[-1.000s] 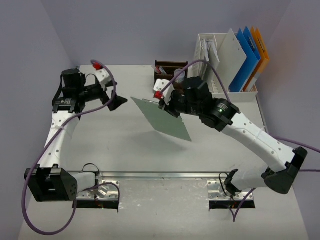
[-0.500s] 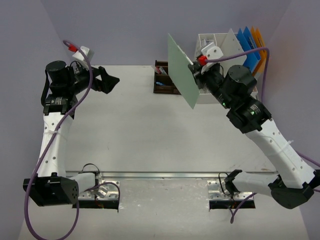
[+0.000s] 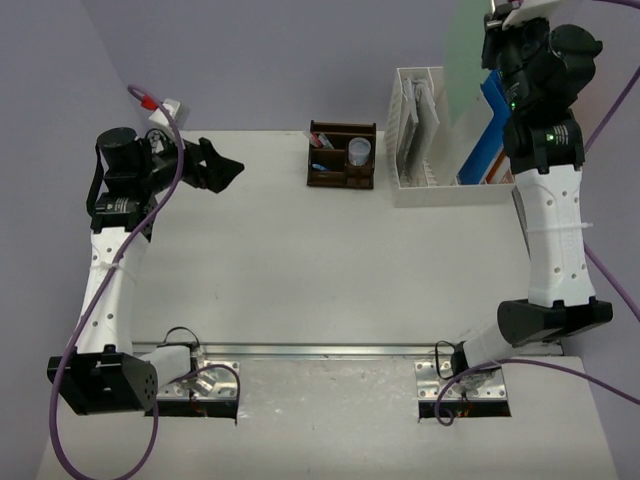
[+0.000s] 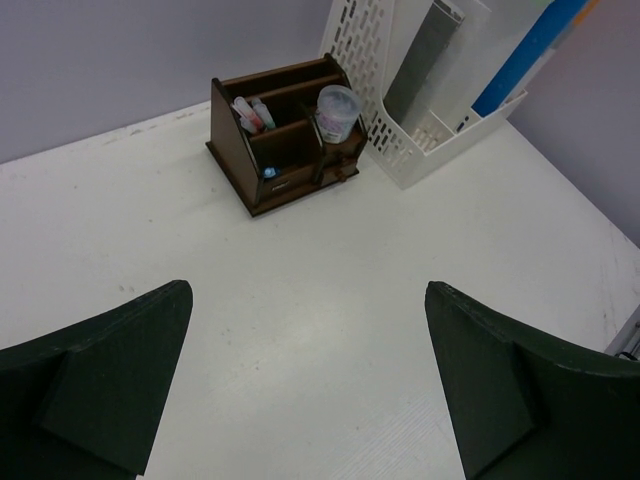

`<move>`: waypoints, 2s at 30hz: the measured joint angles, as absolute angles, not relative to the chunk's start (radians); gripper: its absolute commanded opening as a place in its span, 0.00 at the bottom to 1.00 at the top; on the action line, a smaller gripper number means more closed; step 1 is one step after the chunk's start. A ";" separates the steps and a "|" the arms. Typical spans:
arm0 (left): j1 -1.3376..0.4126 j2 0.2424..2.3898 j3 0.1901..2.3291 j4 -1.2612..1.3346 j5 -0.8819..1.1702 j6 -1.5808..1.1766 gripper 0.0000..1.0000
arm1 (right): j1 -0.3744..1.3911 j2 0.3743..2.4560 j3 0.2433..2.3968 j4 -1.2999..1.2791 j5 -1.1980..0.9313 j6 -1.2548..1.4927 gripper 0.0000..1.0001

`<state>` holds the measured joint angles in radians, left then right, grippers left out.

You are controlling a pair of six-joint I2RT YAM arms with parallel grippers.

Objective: Organize the desk

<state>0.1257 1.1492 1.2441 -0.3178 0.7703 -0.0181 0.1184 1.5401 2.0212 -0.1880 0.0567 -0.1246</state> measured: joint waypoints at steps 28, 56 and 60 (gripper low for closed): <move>0.126 1.174 1.185 -0.272 0.747 -0.023 1.00 | -0.122 1.870 1.896 -0.175 -0.192 0.025 0.00; 0.126 1.317 1.244 -0.409 0.521 -0.024 1.00 | -0.129 1.781 1.953 -0.381 -0.318 0.029 0.99; 0.126 1.317 1.227 -0.417 0.483 -0.015 1.00 | -0.128 1.534 1.782 -0.462 -0.371 -0.062 0.99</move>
<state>0.1257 1.3174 1.2270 -0.4173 0.4832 -0.0152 -0.1283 1.5343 1.7817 -0.4619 -0.3711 -0.0618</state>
